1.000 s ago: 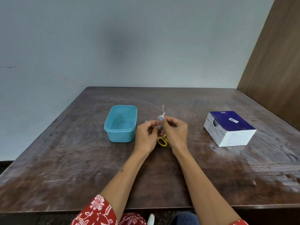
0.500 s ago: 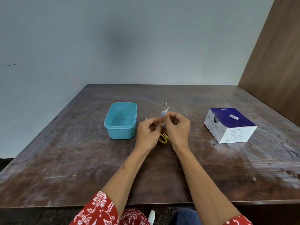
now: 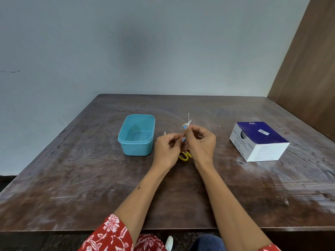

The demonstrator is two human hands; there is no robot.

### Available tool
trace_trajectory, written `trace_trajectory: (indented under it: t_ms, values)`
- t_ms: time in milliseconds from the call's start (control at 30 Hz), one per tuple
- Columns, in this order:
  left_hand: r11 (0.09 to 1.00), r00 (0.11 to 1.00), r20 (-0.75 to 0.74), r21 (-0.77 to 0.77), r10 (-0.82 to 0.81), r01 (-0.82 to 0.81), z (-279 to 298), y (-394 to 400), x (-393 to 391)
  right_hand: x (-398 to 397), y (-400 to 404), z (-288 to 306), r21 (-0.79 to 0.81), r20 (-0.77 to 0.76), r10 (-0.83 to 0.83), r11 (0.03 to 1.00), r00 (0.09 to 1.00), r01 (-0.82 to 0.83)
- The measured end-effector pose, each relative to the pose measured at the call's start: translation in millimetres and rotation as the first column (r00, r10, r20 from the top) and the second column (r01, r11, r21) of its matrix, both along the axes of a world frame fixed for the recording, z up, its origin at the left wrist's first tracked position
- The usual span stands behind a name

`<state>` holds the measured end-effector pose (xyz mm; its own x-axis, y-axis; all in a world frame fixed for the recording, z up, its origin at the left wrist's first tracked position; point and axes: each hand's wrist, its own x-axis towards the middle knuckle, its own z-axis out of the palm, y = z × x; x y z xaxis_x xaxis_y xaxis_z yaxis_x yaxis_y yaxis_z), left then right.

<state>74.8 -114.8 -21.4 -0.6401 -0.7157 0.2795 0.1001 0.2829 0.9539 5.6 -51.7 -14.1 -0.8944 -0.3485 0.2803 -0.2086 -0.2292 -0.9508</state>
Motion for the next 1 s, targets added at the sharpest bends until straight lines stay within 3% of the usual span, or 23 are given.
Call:
trace_trajectory:
  t_ms: [133,467,700,867,1000]
  values:
    - [0.998,0.999,-0.011,-0.034,0.053,-0.054,0.5,-1.7,2.3,3.0,-2.1,-1.3,0.072,-0.029,0.066,0.995,0.997,-0.064]
    - [0.997,0.998,0.004,0.04,-0.061,0.061,2.1,3.2,2.5,-4.5,-4.7,-5.0,0.024,-0.044,-0.079,0.996,0.996,0.08]
    - [1.0,1.0,-0.007,0.028,0.008,-0.008,2.3,-1.5,2.2,1.1,-3.4,-5.5,0.103,-0.09,0.044,0.994,0.995,-0.034]
    - [1.0,1.0,0.017,-0.013,-0.008,0.008,2.6,0.9,2.9,1.6,-0.5,-2.0,0.04,-0.056,0.005,0.999,0.998,-0.002]
    - [0.998,0.998,0.009,-0.027,0.055,-0.055,0.6,-2.3,2.4,4.3,-1.3,-1.4,0.071,-0.049,0.078,0.995,0.996,-0.074]
